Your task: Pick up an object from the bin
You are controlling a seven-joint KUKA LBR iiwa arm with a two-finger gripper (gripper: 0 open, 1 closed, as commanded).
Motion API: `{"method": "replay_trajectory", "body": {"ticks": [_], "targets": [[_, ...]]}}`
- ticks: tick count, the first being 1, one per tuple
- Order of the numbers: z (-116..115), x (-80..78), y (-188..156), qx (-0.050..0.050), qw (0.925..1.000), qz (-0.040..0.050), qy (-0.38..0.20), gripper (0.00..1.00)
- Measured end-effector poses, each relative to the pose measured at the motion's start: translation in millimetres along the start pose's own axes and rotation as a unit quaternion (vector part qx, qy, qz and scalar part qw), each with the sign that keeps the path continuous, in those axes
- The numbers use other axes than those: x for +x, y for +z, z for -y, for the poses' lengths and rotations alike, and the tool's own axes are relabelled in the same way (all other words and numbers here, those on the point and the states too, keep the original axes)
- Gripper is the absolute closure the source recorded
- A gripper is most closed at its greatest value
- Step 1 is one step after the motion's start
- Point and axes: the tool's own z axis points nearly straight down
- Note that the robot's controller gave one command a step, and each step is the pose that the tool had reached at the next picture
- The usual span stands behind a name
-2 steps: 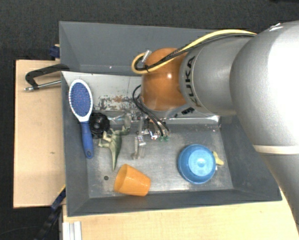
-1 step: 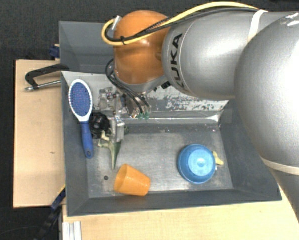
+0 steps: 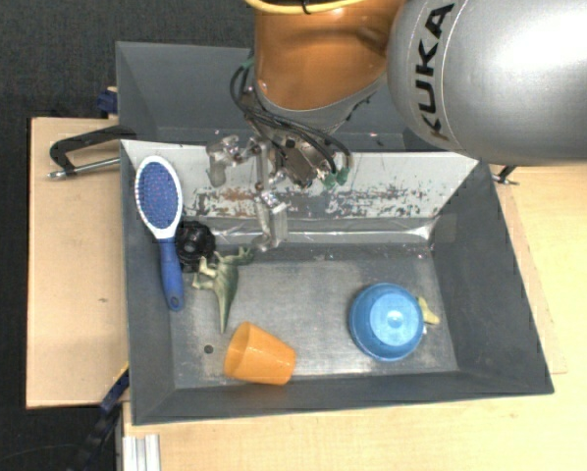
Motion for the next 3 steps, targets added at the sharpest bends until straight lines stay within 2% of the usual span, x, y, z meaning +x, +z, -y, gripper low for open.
{"method": "replay_trajectory", "body": {"ticks": [1,2,3], "targets": [[21,69.1,104,-0.001,0.9932,-0.0106,0.116,0.0],[-8,88.6,201,-0.001,0.9984,-0.01,-0.056,0.0],[-9,88.0,203,-0.001,0.9985,-0.0065,-0.055,1.0]]}}
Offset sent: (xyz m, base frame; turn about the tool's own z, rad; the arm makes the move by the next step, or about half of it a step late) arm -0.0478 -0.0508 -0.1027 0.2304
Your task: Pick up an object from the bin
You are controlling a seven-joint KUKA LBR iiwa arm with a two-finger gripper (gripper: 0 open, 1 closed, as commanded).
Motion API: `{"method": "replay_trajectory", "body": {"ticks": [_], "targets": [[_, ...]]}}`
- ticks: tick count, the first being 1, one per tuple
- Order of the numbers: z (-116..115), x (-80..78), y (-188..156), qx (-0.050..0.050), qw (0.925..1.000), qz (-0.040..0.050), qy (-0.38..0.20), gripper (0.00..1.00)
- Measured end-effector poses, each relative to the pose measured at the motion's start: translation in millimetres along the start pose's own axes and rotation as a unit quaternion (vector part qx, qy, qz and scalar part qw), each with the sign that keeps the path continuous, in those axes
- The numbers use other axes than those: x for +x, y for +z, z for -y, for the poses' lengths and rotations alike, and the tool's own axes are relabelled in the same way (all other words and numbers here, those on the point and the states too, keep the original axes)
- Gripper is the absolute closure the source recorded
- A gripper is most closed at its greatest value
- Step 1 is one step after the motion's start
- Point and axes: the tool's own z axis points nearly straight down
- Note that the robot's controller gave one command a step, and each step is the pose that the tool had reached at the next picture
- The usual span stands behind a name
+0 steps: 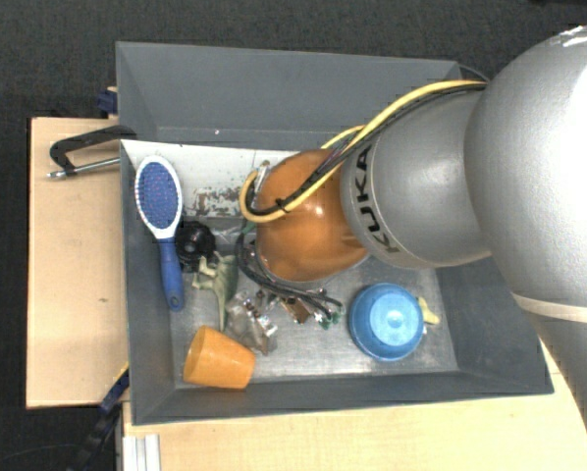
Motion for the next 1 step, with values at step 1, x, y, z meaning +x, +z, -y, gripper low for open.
{"method": "replay_trajectory", "body": {"ticks": [1], "targets": [[-0.2,0.1,0.1,0.0,1.0,0.0,0.0,0.0]]}}
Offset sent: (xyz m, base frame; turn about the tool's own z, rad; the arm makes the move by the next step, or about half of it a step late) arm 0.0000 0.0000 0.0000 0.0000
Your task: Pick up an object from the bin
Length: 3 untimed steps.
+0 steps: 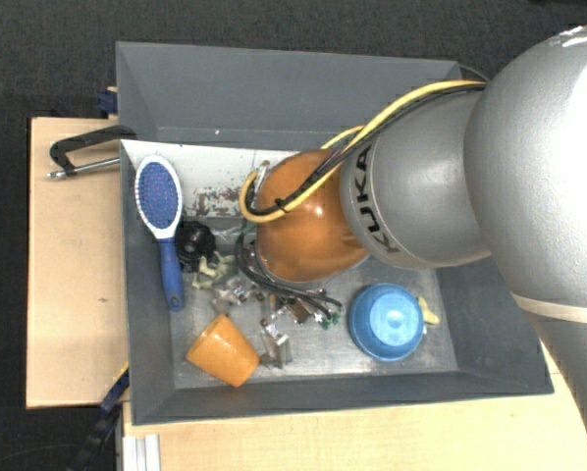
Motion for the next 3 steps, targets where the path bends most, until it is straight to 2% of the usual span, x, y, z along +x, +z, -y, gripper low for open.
{"method": "replay_trajectory", "body": {"ticks": [1,2,3], "targets": [[-49,-38.4,-8,0.004,0.9936,-0.0033,-0.113,0.0],[-56,-19.4,18,-0.001,0.9268,-0.0008,-0.375,0.0],[-56,-19.8,18,-0.001,0.927,-0.0001,-0.375,1.0]]}}
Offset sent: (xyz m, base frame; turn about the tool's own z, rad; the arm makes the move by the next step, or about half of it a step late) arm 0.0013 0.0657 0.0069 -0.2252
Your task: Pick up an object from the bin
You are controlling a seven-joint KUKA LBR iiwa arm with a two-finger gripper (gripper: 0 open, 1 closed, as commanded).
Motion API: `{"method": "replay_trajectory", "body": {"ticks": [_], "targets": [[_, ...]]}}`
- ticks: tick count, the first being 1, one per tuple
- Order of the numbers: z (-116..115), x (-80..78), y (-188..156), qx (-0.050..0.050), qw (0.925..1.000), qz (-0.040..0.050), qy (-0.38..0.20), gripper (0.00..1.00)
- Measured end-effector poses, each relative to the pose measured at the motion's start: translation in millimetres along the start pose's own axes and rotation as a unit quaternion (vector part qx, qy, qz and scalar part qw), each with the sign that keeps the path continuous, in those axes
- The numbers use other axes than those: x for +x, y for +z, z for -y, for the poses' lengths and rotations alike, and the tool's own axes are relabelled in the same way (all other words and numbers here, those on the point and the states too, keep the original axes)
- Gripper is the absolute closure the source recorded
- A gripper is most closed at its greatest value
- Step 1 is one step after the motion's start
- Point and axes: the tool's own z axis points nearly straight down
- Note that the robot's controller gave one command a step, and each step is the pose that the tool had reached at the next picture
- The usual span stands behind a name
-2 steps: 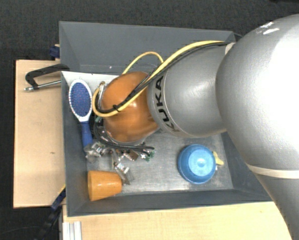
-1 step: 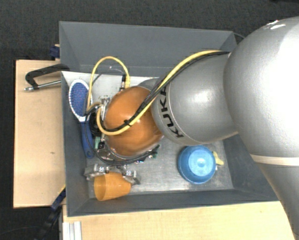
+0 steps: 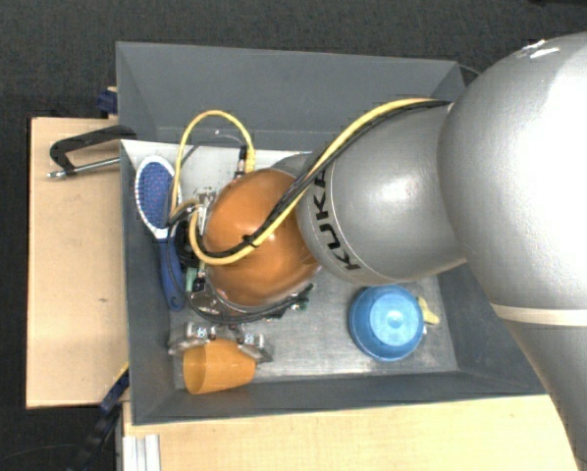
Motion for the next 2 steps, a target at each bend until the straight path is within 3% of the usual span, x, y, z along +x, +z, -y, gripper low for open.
{"method": "replay_trajectory", "body": {"ticks": [1,2], "targets": [[0,0.0,0,0.0,1.0,0.0002,0.0,1.0],[15,4.6,-161,0.006,1.0,0.0036,-0.003,1.0]]}}
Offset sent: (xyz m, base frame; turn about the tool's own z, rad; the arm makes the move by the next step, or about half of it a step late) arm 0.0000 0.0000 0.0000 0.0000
